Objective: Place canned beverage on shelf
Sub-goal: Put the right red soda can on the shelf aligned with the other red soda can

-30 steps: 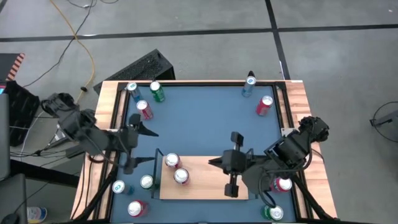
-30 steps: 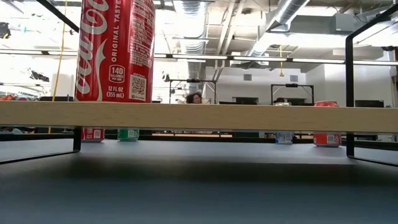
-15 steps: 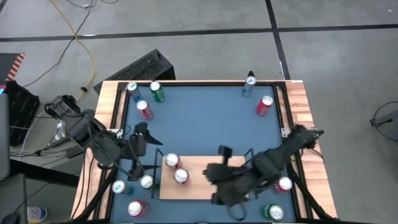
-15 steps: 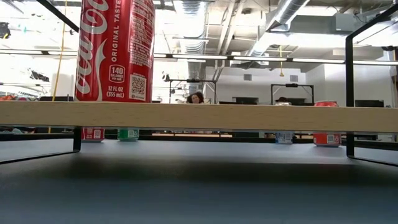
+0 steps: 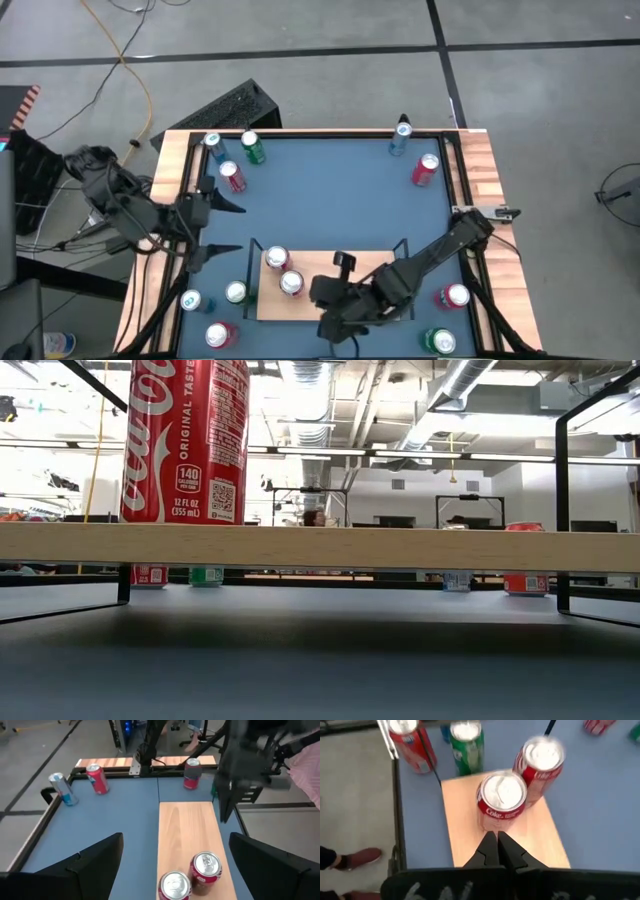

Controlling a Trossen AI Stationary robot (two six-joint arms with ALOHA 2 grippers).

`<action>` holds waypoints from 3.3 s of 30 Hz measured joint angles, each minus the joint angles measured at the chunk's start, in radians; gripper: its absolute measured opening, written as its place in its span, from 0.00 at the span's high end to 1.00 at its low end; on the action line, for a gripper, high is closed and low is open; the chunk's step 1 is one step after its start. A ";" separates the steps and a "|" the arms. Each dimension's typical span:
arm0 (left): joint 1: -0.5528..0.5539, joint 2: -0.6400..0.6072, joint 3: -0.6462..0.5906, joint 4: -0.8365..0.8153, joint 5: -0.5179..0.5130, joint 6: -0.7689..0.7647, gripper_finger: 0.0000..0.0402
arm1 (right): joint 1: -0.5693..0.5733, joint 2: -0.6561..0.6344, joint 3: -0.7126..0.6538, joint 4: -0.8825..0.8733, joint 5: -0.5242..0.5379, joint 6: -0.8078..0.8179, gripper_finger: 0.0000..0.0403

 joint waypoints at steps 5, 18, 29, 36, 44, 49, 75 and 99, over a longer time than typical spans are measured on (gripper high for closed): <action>0.000 -0.025 0.000 0.000 0.001 0.027 0.12 | -0.051 0.034 -0.001 -0.036 -0.014 -0.018 1.00; -0.013 -0.090 0.000 -0.002 0.009 0.013 0.12 | -0.130 0.007 -0.059 -0.028 -0.081 -0.149 1.00; -0.013 -0.099 0.000 0.001 -0.003 0.012 0.12 | -0.152 -0.068 -0.058 -0.046 -0.133 -0.183 1.00; -0.013 -0.104 0.000 0.020 -0.039 0.012 0.12 | -0.152 -0.194 -0.058 0.020 -0.141 -0.299 1.00; -0.013 -0.131 0.000 0.034 -0.088 0.003 0.12 | -0.172 -0.338 -0.059 0.012 -0.134 -0.456 1.00; -0.013 -0.156 0.000 0.035 -0.129 -0.023 0.12 | -0.197 -0.421 -0.058 -0.028 -0.133 -0.460 1.00; -0.013 -0.209 0.000 0.040 -0.229 -0.044 0.12 | -0.399 -0.911 -0.791 0.597 -0.395 -0.449 1.00; -0.013 -0.209 0.000 0.038 -0.320 -0.038 0.12 | -0.245 -0.519 -1.093 1.097 -0.353 -0.224 1.00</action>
